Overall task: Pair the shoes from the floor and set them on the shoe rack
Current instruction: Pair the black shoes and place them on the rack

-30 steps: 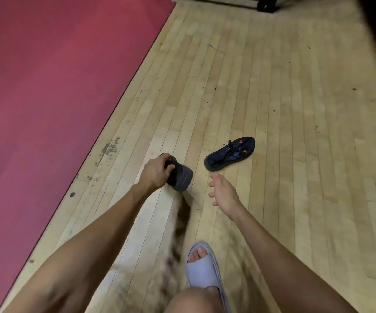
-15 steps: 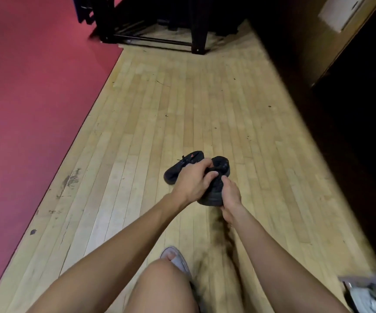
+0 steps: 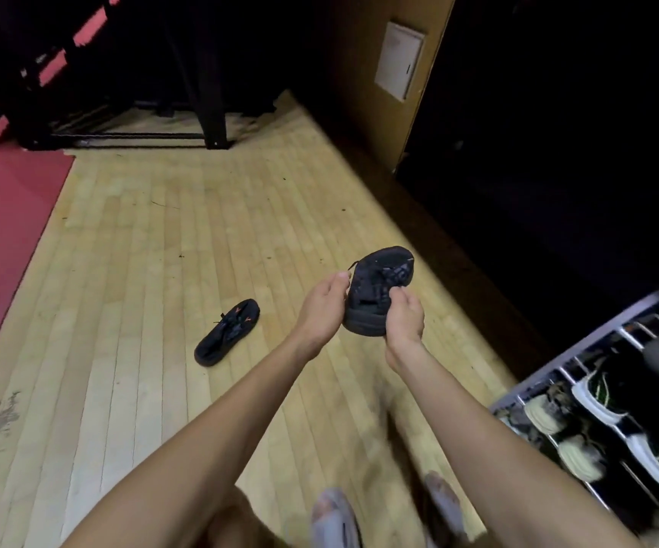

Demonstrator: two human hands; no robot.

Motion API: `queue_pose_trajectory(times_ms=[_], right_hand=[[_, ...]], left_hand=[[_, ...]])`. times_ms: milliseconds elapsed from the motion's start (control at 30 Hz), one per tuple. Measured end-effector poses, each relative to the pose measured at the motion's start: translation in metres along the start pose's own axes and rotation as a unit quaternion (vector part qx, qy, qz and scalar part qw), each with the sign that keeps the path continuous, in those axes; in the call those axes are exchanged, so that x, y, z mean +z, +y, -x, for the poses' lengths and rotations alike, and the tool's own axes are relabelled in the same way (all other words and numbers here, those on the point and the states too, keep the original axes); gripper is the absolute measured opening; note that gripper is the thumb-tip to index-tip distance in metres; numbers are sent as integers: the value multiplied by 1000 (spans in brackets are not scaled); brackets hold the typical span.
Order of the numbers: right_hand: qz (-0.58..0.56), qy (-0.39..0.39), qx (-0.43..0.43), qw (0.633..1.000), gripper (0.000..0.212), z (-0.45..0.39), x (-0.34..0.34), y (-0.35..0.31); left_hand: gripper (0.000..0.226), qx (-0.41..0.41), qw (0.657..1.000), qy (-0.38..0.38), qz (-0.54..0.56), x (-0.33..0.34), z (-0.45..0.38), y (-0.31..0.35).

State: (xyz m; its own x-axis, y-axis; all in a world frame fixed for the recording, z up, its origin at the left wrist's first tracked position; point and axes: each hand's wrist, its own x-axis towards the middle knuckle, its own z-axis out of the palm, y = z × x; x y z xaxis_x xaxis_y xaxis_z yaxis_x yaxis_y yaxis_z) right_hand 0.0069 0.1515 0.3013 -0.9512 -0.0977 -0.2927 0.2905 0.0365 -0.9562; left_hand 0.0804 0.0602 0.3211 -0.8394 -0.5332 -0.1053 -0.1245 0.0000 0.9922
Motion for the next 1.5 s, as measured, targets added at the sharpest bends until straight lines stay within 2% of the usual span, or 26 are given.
queue_pose_trajectory(times_ms=[167,333,667,800,933,1000,1333,1500], right_hand=[[11,42,-41,998,67,0,-41,-27],[19,72,-93,993,42,21,-91,-69],[18,179,-135,974,46,102,-202,-90],[23,203,-160,966,44,139,-235,-96],[20,225,-166,960,49,169,-261,-103],[15,229,-166,959,54,175,-278,-106],[-27,313,-175,933,47,184,-380,-106],[-41,343,-157,925,43,167,-428,-92]], left_hand=[[32,-4,994,-62,86,28,14,33],[38,-14,987,-120,102,53,23,66],[35,17,958,-266,103,124,109,102],[45,11,947,-296,126,141,141,109],[44,18,938,-324,122,157,169,120],[42,23,930,-345,122,167,185,129],[48,11,895,-426,129,266,222,138],[38,-11,888,-444,117,321,232,124]])
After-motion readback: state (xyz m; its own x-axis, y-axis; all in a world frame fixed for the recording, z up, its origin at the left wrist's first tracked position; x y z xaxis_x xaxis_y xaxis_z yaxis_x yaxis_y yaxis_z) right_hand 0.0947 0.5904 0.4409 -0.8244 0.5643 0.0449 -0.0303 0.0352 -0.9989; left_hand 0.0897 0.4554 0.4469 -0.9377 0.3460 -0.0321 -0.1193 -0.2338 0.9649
